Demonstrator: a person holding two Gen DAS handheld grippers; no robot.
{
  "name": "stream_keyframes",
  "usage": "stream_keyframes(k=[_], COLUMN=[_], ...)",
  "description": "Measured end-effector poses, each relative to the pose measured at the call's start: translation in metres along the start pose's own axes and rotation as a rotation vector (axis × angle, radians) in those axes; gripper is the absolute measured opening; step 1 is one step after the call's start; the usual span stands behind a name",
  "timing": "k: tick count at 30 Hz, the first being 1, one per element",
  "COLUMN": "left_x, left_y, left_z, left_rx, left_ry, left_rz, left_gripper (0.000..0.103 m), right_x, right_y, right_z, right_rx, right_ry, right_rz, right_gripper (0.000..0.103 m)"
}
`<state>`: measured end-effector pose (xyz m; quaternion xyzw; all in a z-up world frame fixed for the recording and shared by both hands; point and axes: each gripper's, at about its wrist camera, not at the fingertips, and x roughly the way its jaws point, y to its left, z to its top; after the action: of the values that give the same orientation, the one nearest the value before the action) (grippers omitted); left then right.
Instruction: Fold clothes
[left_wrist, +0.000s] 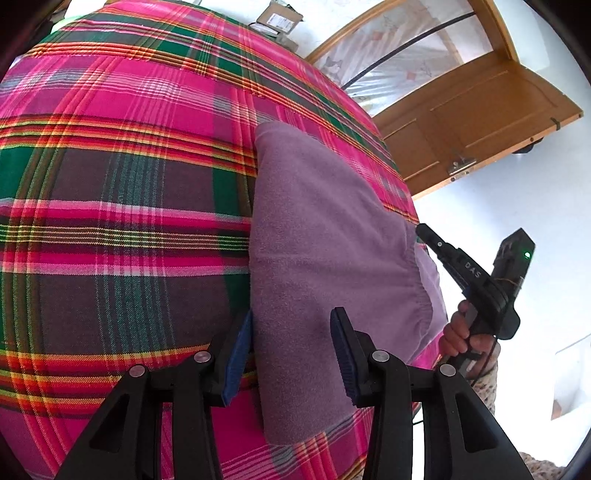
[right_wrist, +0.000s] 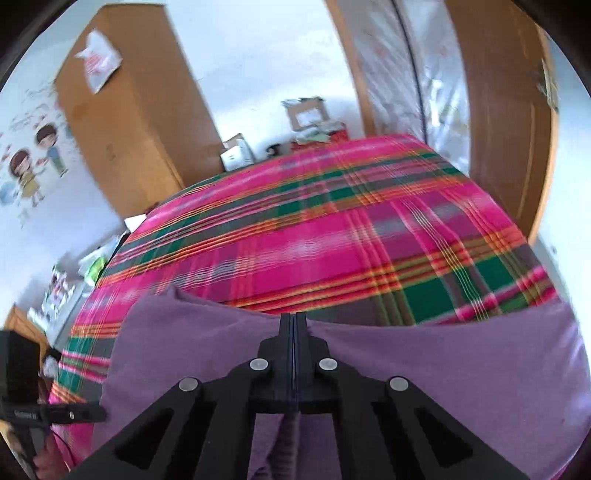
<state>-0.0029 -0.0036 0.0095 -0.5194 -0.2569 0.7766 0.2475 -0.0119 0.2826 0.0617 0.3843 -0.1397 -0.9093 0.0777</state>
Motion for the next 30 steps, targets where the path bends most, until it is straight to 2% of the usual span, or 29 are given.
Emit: stream_keyframes(k=[6, 10, 16, 20, 21, 22, 27, 30], left_x=[-0.001, -0.002, -0.002, -0.002, -0.002, -0.002, -0.005, -0.006], left_y=[0.001, 0.002, 0.000, -0.003, -0.003, -0.004, -0.003, -0.004], left_z=[0.002, 0.001, -0.002, -0.005, -0.006, -0.006, -0.009, -0.010], left_rx=[-0.003, -0.005, 0.001, 0.005, 0.005, 0.004, 0.004, 0.008], left_ry=[0.003, 0.005, 0.005, 0.009, 0.011, 0.013, 0.016, 0.017], left_rz=[-0.004, -0.008, -0.006, 0.001, 0.002, 0.004, 0.004, 0.005], left_gripper=[0.045, 0.045, 0.045, 0.045, 0.045, 0.045, 0.045, 0.045], right_x=[-0.012, -0.029, -0.047, -0.046, -0.046, -0.046, -0.059, -0.058], right_y=[-0.012, -0.015, -0.004, 0.002, 0.003, 0.004, 0.007, 0.003], right_z=[-0.019, -0.038, -0.071, -0.078, -0.079, -0.080, -0.072, -0.071], right_rx=[0.057, 0.072, 0.023, -0.001, -0.007, -0.016, -0.042, -0.028], right_ry=[0.065, 0.094, 0.143, 0.143, 0.142, 0.138, 0.093, 0.108], right_rz=[0.133, 0.212, 0.315, 0.295, 0.289, 0.282, 0.265, 0.217], right_gripper=[0.003, 0.011, 0.019, 0.021, 0.019, 0.009, 0.006, 0.006])
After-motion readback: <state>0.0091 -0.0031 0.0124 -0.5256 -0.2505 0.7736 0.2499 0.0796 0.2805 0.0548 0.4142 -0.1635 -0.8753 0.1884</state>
